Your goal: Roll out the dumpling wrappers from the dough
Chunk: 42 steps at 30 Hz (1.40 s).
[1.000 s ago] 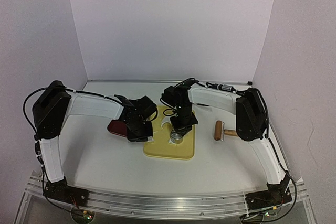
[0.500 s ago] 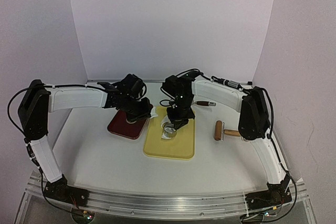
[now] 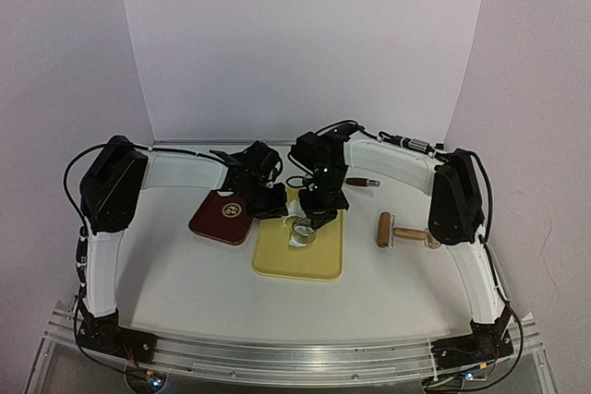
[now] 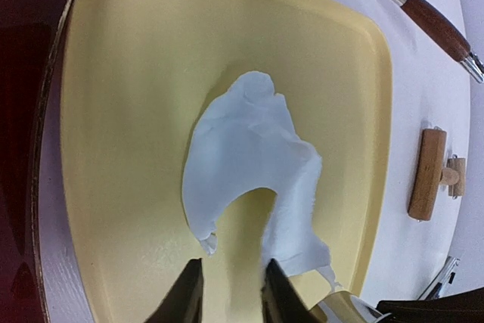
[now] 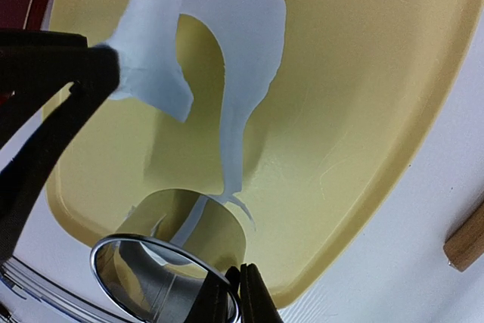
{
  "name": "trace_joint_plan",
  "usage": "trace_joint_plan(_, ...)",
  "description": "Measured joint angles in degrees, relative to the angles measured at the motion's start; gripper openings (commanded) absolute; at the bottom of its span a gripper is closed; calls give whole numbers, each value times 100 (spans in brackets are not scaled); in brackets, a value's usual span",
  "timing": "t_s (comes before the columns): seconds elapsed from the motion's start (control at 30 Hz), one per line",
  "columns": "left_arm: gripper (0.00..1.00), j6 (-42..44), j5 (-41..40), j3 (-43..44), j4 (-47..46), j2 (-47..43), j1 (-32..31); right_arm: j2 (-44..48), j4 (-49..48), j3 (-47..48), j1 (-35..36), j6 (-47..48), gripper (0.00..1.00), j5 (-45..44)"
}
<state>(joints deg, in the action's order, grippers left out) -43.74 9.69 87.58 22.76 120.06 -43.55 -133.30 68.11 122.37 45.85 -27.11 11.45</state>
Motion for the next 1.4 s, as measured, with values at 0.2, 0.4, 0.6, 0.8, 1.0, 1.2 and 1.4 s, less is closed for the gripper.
trace_joint_plan(0.2, 68, 78, 17, 55, 78, 58, 0, 44, -57, -109, -35, 0, 7, 14)
trace_joint_plan(0.4, 83, 42, -77, -540, -3, -513, 0, 66, -108, -218, -98, -2, 7, 135)
trace_joint_plan(0.6, 85, 18, 175, -1565, -344, -1603, -9, 68, -166, -293, -154, -21, 7, 327)
trace_joint_plan(0.8, 76, -19, 524, -2145, -597, -1940, -190, 68, -241, -412, -182, -44, 6, 515)
trace_joint_plan(1.0, 67, -100, 952, -2320, -738, -1896, -317, 68, -302, -531, -182, -61, 5, 694)
trace_joint_plan(1.2, 60, -126, 1221, -2310, -891, -1504, -317, 70, -394, -787, -182, -63, 3, 692)
trace_joint_plan(1.4, 56, -115, 1415, -2191, -869, -999, -317, 72, -530, -1022, -182, -60, 2, 558)
